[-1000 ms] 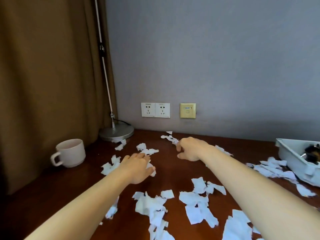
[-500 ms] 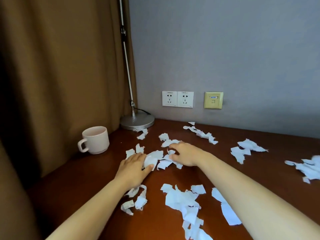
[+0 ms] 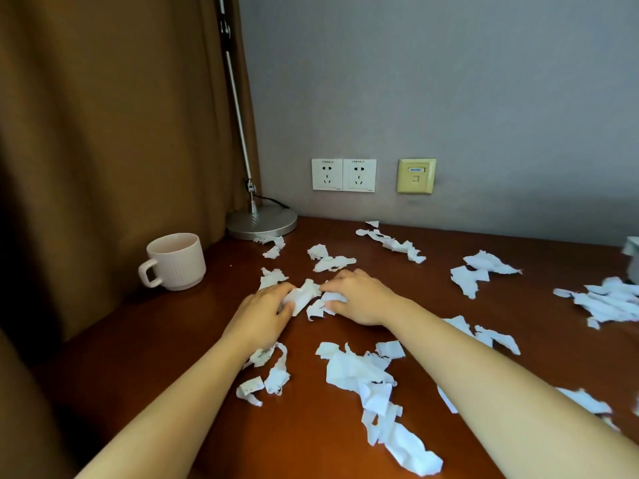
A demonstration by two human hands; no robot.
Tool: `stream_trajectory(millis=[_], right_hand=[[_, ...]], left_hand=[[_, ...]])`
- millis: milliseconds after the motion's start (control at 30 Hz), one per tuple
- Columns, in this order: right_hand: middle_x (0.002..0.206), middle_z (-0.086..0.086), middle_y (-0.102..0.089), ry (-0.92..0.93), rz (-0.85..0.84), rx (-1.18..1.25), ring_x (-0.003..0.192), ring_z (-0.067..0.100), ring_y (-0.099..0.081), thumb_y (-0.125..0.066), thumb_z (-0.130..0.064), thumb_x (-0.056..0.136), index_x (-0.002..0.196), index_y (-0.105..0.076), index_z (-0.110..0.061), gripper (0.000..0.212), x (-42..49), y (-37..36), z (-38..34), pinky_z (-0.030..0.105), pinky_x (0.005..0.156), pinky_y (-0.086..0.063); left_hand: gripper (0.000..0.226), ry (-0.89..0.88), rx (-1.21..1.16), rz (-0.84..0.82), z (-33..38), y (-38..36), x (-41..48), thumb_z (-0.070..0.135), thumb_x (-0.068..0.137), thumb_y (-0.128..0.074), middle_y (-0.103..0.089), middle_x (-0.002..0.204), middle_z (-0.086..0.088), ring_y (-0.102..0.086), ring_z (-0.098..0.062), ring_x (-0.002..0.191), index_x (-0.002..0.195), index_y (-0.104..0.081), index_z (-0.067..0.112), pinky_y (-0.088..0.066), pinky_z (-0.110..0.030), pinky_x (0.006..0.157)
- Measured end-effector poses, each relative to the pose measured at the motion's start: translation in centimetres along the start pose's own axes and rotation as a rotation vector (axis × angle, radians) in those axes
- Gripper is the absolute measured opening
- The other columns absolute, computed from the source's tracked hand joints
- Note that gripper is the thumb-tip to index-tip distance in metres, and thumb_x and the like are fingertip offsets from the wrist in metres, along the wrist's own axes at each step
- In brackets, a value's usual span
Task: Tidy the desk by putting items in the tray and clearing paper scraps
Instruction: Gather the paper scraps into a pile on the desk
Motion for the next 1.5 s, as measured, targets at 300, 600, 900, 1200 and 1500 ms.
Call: stream_trajectory(millis=[300,600,900,1200,1500], right_hand=[[0.15,0.005,-0.035,-0.068,-0.021,0.203,0.136,0.026,-0.037,-0.048,-0.033,0.096,0.142,-0.038,-0.026,0.048,-6.3,1.1,2.2,0.039,0.111,-0.034],[0.153,-0.01,-0.027,-0.028,0.158,0.204,0.141,0.012,-0.021,-0.041,-0.04,0.098,0.143,-0.035,-0.032,0.047,-15.8,1.0,-2.4,0.036,0.115,-0.025],[0.155,-0.011,-0.02,-0.024,0.199,0.027,0.142,0.011,-0.02,-0.039,-0.051,0.095,0.146,-0.025,-0.036,0.055,-18.6,-1.1,-4.2,0.032,0.112,-0.026],[0.153,-0.008,-0.026,-0.049,0.254,0.021,0.14,0.014,-0.022,-0.04,-0.046,0.096,0.143,-0.034,-0.036,0.048,-17.4,-0.8,-3.4,0.034,0.111,-0.026],[0.158,-0.002,-0.018,-0.299,0.365,-0.089,0.146,0.022,-0.007,-0.036,-0.057,0.093,0.143,-0.034,-0.033,0.056,-17.4,0.4,0.0,0.042,0.117,-0.01]], left_hand=[[0.04,-0.066,-0.2,-0.01,2.6,1.0,-2.0,0.026,0.099,-0.042,-0.045,0.144,-0.002,-0.045,-0.019,0.13,0.139,-0.04,0.024,-0.041,-0.031,0.104],[0.061,0.001,0.077,0.037,1.1,1.3,-9.5,0.049,0.097,-0.034,-0.004,0.161,0.0,-0.003,-0.021,0.149,0.15,-0.016,0.025,-0.012,-0.043,0.119],[0.061,-0.035,0.145,-0.011,1.9,0.1,-11.7,0.052,0.096,-0.03,-0.018,0.159,-0.001,-0.017,-0.022,0.146,0.15,-0.018,0.026,-0.018,-0.04,0.118],[0.063,-0.192,0.136,-0.099,4.5,-1.4,-11.7,0.052,0.097,-0.028,-0.012,0.16,0.003,-0.011,-0.016,0.148,0.152,-0.009,0.027,-0.012,-0.034,0.119],[0.057,-0.231,0.048,-0.072,5.5,-1.5,-9.3,0.047,0.099,-0.027,-0.014,0.159,0.003,-0.011,-0.016,0.147,0.151,-0.012,0.029,-0.011,-0.035,0.119]])
Point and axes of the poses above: each hand's wrist, its own x-axis towards the middle knuckle, its own y-axis out of the back of the hand, z = x × y, the point moved 10 cm from there along x, towards the middle knuckle
